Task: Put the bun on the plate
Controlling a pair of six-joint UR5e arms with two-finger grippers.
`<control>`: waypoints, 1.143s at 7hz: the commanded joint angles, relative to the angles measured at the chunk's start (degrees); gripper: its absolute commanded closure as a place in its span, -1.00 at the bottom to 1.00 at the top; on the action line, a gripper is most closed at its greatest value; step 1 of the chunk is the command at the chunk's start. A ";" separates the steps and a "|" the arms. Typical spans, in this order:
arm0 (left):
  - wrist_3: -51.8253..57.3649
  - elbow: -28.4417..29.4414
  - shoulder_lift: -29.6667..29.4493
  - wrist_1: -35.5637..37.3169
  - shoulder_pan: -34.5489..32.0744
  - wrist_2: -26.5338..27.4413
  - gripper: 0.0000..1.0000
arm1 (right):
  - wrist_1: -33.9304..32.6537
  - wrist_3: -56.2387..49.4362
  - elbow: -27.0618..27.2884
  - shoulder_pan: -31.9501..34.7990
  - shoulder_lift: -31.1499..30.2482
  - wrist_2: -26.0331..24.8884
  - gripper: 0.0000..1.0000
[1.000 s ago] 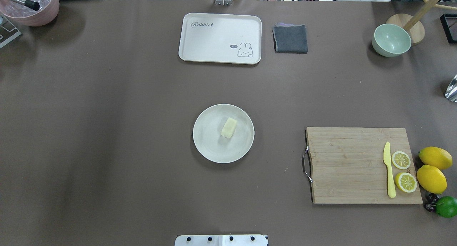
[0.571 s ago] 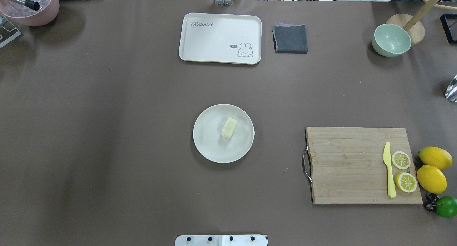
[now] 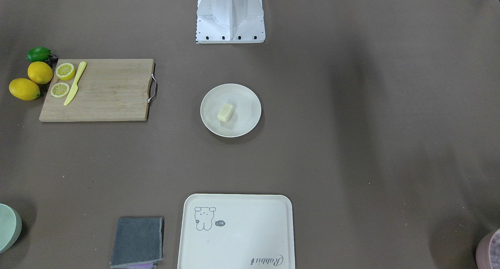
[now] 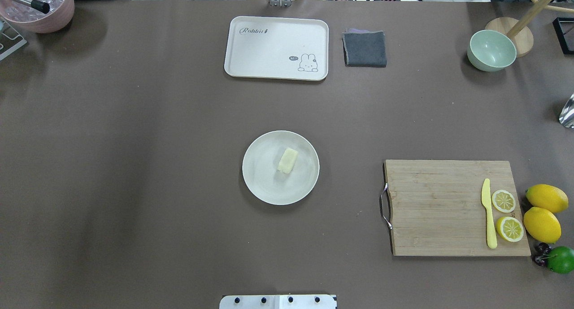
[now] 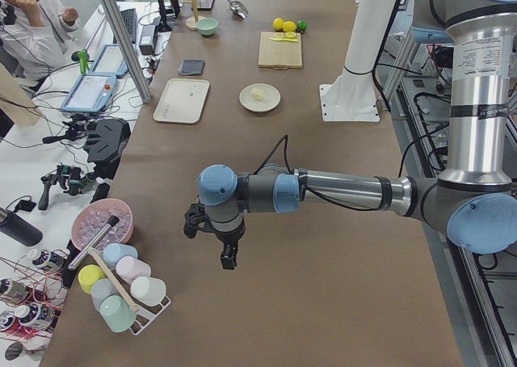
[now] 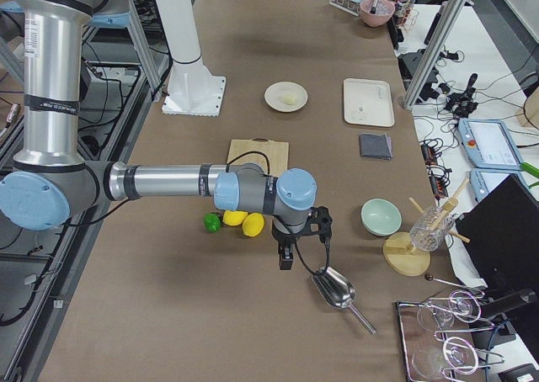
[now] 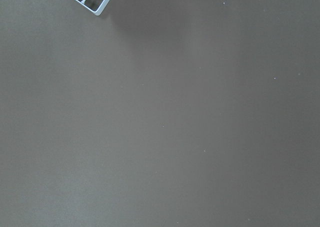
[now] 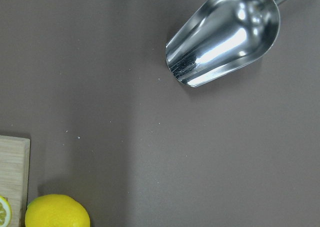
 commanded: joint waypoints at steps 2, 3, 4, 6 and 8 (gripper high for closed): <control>0.09 -0.16 -0.13 0.00 -0.01 -0.09 -0.97 | 0.11 -0.14 0.15 0.00 0.42 0.07 -1.00; 0.09 -0.15 -0.22 0.00 -0.01 -0.09 -0.97 | 0.20 -0.31 0.24 0.00 0.51 0.07 -1.00; 0.09 -0.15 -0.22 0.00 0.08 -0.09 -0.97 | 0.11 -0.40 0.24 0.00 0.52 0.07 -1.00; 0.09 -0.07 -0.22 -0.09 -0.01 -0.09 -0.97 | 0.20 -0.40 0.24 0.00 0.87 0.07 -1.00; 0.09 0.02 -0.31 -0.09 0.08 -0.09 -0.97 | 0.20 -0.40 0.32 0.00 0.87 0.16 -1.00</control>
